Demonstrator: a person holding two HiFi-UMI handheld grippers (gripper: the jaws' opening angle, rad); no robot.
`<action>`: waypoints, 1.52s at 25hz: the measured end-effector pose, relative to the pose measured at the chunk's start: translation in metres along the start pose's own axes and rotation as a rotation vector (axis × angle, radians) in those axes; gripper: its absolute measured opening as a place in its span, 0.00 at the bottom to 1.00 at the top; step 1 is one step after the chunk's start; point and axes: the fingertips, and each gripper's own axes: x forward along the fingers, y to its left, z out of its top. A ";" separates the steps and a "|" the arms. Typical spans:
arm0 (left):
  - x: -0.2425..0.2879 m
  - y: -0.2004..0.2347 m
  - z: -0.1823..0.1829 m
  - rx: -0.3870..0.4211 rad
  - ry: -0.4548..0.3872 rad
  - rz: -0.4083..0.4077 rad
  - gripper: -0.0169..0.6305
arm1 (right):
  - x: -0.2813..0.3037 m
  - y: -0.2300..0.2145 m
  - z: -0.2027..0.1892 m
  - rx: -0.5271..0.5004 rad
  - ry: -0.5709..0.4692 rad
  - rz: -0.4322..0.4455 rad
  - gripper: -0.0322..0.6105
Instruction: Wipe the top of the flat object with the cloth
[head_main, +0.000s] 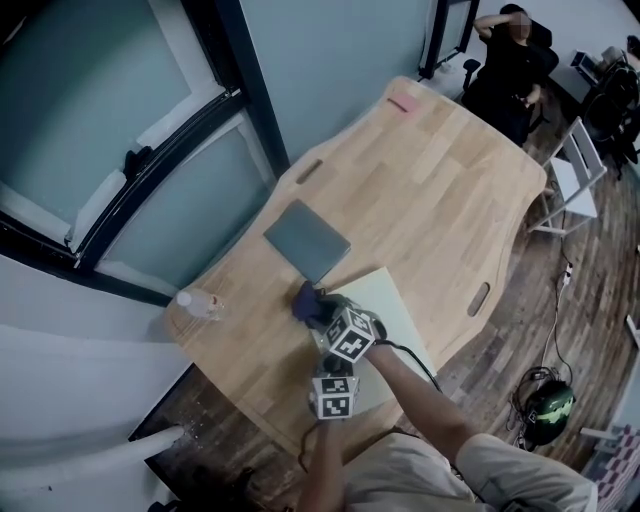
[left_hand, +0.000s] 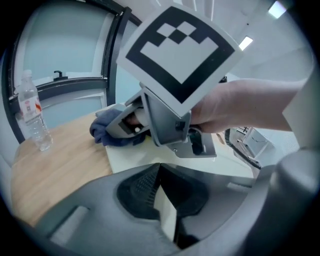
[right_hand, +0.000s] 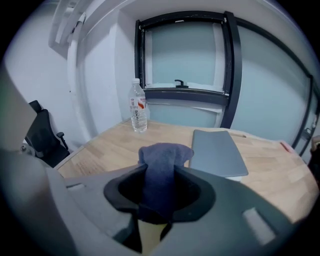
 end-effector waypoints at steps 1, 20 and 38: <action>0.000 0.000 0.000 0.006 -0.003 0.005 0.04 | -0.004 -0.004 -0.003 0.001 0.004 -0.008 0.26; 0.002 -0.002 -0.004 0.026 0.002 0.014 0.04 | -0.081 -0.106 -0.076 0.098 0.034 -0.205 0.26; -0.002 -0.004 -0.007 0.045 0.010 0.011 0.04 | -0.105 -0.130 -0.104 0.267 -0.015 -0.345 0.26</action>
